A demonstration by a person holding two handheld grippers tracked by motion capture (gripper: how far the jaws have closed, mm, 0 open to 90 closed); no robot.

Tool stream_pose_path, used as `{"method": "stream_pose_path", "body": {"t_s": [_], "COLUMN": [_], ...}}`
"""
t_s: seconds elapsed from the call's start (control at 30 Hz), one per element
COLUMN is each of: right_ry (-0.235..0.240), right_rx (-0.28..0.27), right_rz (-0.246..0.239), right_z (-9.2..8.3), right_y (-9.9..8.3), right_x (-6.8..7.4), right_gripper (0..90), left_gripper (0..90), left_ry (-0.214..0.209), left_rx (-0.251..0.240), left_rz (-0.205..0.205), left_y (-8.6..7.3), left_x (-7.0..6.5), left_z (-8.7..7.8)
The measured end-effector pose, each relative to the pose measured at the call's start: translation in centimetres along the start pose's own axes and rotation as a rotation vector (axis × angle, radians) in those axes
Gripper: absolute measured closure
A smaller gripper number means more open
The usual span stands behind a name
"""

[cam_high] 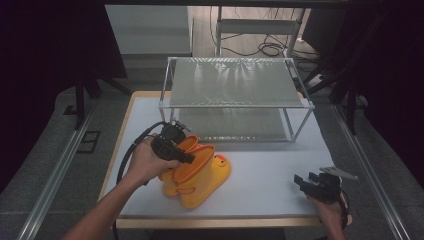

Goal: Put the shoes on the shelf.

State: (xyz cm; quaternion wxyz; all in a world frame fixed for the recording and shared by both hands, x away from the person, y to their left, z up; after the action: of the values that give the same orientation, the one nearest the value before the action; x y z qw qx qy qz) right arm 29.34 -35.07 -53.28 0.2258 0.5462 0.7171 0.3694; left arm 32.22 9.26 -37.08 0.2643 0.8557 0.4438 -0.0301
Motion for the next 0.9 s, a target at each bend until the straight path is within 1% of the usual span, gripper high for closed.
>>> {"method": "stream_pose_path", "body": {"t_s": [0.17, 0.23, 0.3, 0.37, 0.4, 0.47, 0.53, 0.63, 0.7, 0.8, 0.83, 0.87, 0.9], "right_ry": [-0.001, -0.001, -0.001, -0.004, -0.004, -0.004, -0.004, -0.004, -0.005, -0.008, -0.008, -0.01, -0.01], "right_rx": [-0.002, -0.004, -0.004, -0.002, -0.002, -0.01, -0.008, -0.002, -0.004, -0.006, -0.006, -0.006, -0.006], "right_rz": [-0.002, 0.002, 0.001, 0.002, 0.002, 0.003, 0.004, 0.004, 0.006, 0.008, 0.008, 0.012, 0.012], "right_z": [0.0, 0.0, 0.0, -0.1, -0.1, -0.2, -0.2, -0.2, -0.2, -0.2, -0.2, -0.2, -0.2], "right_y": [0.0, 0.0, 0.0, 0.0, 0.0, 0.0, 0.0, 0.0, 0.0, 0.0, 0.0, 0.0, 0.0], "right_x": [-0.1, -0.2, -0.2, -0.2, -0.2, -0.2, -0.3, -0.3, -0.3, -0.4, -0.4, -0.4, -0.4], "right_gripper": [34.3, 34.3, 34.3, 34.3, 34.3, 34.3, 34.4, 34.4, 34.4, 34.5, 34.5, 34.4, 34.4], "left_gripper": [82.0, 82.1, 82.1, 82.1, 82.1, 82.1, 82.1, 82.0, 82.1, 82.1, 82.1, 82.1, 82.1], "left_ry": [-0.021, -0.026, -0.037, -0.052, -0.052, -0.084, -0.097, -0.125, -0.131, -0.156, -0.156, -0.161, -0.161], "left_rx": [0.005, 0.01, 0.019, 0.016, 0.016, 0.004, -0.001, -0.005, -0.009, -0.022, -0.022, -0.023, -0.023], "left_rz": [-0.014, -0.015, -0.003, 0.002, 0.002, 0.013, 0.028, 0.041, 0.048, 0.068, 0.068, 0.087, 0.087], "left_y": [0.7, 0.8, 1.2, 1.4, 1.4, 1.7, 2.0, 2.6, 2.8, 3.9, 3.9, 4.5, 4.5], "left_x": [0.5, 0.4, 0.1, -0.2, -0.2, -0.8, -1.2, -2.0, -2.2, -3.3, -3.3, -3.9, -3.9], "left_z": [-0.4, -0.5, -0.7, -1.0, -1.0, -1.5, -1.9, -2.6, -2.8, -3.9, -3.9, -4.3, -4.3]}}
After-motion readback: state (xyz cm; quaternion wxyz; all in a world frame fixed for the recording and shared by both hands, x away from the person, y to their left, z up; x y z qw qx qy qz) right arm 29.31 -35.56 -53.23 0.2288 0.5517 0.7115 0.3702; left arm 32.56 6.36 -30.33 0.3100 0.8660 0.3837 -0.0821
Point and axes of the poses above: each handheld gripper's, and its own axes: z roughly forward along the jaws, y roughly out of its top, x roughly to its left, the point moved 3 cm from there along z, roughly forward along the jaws, and after that the axes turned 7 degrees about -z, right-handed, at the moved point
